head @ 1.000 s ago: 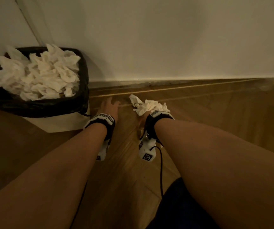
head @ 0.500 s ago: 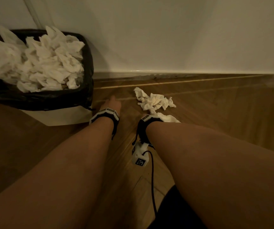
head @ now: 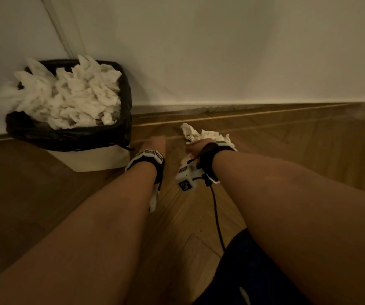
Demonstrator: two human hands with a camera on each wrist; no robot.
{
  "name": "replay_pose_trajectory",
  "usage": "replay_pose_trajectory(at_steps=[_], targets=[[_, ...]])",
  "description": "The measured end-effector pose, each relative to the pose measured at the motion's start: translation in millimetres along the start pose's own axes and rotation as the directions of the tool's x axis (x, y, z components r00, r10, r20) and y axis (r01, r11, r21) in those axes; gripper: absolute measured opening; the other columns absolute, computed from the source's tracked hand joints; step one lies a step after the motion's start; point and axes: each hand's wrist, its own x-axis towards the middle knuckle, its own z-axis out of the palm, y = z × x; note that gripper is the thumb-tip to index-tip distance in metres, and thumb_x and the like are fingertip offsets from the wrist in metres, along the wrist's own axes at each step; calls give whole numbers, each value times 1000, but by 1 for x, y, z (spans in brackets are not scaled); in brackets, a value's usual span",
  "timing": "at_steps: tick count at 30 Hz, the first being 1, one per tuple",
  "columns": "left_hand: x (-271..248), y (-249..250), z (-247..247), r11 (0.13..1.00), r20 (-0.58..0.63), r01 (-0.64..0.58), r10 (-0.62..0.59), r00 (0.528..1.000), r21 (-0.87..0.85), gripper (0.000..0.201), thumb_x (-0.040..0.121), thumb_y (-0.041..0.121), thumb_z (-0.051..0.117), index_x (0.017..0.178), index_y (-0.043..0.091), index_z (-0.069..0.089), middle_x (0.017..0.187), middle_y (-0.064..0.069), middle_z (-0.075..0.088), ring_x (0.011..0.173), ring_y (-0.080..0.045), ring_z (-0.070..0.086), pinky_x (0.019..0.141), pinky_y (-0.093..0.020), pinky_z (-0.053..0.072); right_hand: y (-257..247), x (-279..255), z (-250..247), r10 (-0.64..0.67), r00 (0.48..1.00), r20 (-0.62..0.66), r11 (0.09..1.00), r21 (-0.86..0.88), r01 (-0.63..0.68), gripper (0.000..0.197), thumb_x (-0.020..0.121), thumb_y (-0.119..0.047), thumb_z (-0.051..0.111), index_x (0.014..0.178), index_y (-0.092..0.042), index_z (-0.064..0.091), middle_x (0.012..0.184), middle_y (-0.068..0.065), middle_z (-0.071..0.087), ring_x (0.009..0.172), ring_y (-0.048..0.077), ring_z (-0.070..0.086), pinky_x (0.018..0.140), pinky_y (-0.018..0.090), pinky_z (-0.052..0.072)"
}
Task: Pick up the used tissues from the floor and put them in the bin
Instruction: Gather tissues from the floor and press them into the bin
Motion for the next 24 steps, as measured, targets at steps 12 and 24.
replay_pose_trajectory(at_steps=[12, 24], targets=[[-77, 46, -105, 923, -359, -233, 115, 926, -305, 23, 87, 15, 61, 109, 12, 68, 110, -12, 66, 99, -25, 61, 82, -26, 44, -61, -108, -59, -390, 899, -200, 652, 629, 423, 19, 84, 10, 59, 78, -8, 62, 75, 9, 60, 54, 13, 53, 53, 21, 47], [-187, 26, -225, 900, -651, -388, 175, 738, -198, 23, 87, 15, 60, 107, 13, 70, 109, -7, 69, 99, -22, 64, 79, -14, 39, -107, -207, -48, -645, 724, -242, 329, 767, 550, 14, 85, 7, 60, 90, -7, 63, 82, 8, 63, 73, 16, 59, 70, 23, 52]])
